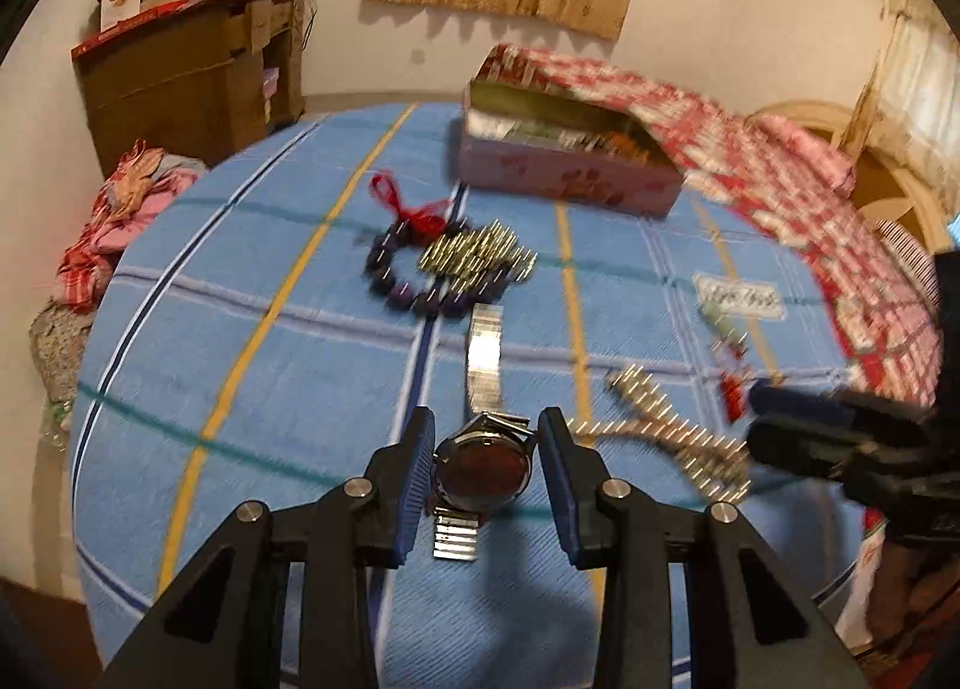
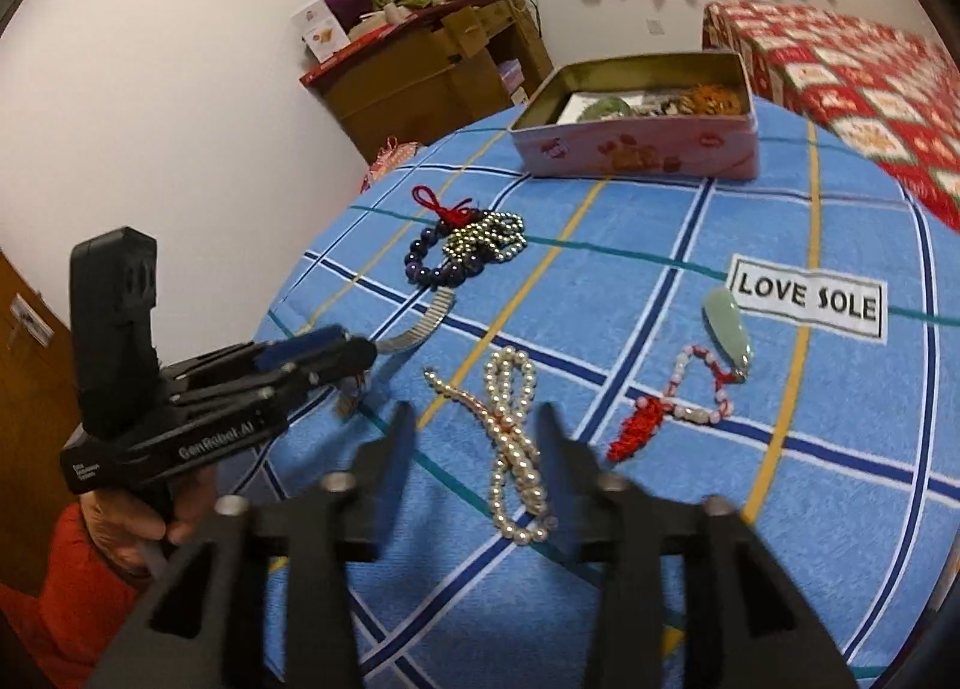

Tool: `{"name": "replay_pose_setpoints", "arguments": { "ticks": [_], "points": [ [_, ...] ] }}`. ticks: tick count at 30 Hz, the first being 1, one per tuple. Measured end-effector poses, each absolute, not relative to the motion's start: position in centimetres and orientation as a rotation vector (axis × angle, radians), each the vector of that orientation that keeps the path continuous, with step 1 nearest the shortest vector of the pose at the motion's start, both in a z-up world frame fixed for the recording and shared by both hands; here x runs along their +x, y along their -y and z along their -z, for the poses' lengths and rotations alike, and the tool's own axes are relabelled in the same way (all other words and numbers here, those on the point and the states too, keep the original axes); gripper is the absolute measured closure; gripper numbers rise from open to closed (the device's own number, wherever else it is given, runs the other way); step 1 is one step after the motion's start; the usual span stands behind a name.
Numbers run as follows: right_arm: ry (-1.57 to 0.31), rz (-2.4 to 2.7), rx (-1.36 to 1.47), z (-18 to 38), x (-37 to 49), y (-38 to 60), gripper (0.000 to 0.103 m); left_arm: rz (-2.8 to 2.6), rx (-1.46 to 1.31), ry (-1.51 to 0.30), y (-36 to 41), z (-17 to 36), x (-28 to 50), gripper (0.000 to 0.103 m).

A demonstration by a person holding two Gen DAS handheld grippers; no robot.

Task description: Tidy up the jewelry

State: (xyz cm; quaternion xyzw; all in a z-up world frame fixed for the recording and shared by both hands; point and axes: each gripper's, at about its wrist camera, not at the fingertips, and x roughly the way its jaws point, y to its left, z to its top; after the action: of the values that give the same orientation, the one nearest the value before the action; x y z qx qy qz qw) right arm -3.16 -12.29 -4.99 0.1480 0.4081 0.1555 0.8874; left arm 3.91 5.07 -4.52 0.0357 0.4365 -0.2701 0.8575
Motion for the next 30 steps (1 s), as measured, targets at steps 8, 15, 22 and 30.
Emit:
{"name": "replay_pose_setpoints", "arguments": {
  "ticks": [8, 15, 22, 30],
  "points": [
    [-0.905, -0.279, 0.105, 6.5, -2.5, 9.9, 0.053, 0.519, 0.18, -0.948, -3.9, 5.9, 3.4, 0.065],
    [-0.933, -0.199, -0.129, 7.9, -2.0, 7.0, 0.057, 0.505, 0.202, -0.934, -3.8, 6.2, 3.3, 0.063],
    [-0.979, -0.231, 0.002, 7.6, -1.4, 8.5, 0.087, 0.483, 0.184, -0.936, -3.8, 6.0, 3.2, 0.069],
    [-0.967, -0.472, 0.555, 6.6, -2.3, 13.3, 0.093, 0.539, 0.068, -0.909, -4.1, 3.9, 2.9, 0.076]
  ]
}}
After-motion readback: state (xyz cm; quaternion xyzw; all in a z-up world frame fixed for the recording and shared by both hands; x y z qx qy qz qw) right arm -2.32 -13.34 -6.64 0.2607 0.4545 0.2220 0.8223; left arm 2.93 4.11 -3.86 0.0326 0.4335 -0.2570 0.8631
